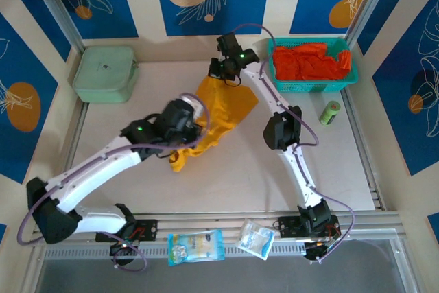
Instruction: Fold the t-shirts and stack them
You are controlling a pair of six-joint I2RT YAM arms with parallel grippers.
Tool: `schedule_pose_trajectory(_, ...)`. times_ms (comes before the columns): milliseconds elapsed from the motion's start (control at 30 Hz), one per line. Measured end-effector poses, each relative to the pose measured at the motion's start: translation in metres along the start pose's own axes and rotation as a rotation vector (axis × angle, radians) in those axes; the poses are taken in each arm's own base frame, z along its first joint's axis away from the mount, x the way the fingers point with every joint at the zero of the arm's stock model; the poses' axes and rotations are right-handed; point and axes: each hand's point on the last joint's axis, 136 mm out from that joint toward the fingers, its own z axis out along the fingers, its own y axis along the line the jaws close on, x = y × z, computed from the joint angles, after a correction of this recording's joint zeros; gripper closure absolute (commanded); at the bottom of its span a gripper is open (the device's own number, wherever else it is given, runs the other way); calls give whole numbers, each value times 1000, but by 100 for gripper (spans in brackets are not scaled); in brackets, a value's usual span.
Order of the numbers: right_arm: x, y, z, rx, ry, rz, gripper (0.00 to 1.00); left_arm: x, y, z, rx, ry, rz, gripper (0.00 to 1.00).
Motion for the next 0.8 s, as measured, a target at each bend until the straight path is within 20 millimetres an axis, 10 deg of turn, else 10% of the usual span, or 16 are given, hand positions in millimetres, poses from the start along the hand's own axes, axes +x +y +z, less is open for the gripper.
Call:
schedule_pose_trajectory(200,6,46,-2,-280,83,27,100,21,-110,18,207,41,242,100)
schedule_pose_trajectory(433,3,64,-45,-343,79,-23,100,22,-171,51,313,32,334,100)
schedule_pose_trajectory(633,-7,-29,-43,-138,88,103,100,40,-202,100,349,77,375,86)
schedule_pose_trajectory(800,-5,-139,-24,162,81,218,94,46,-221,114,396,87,389,34)
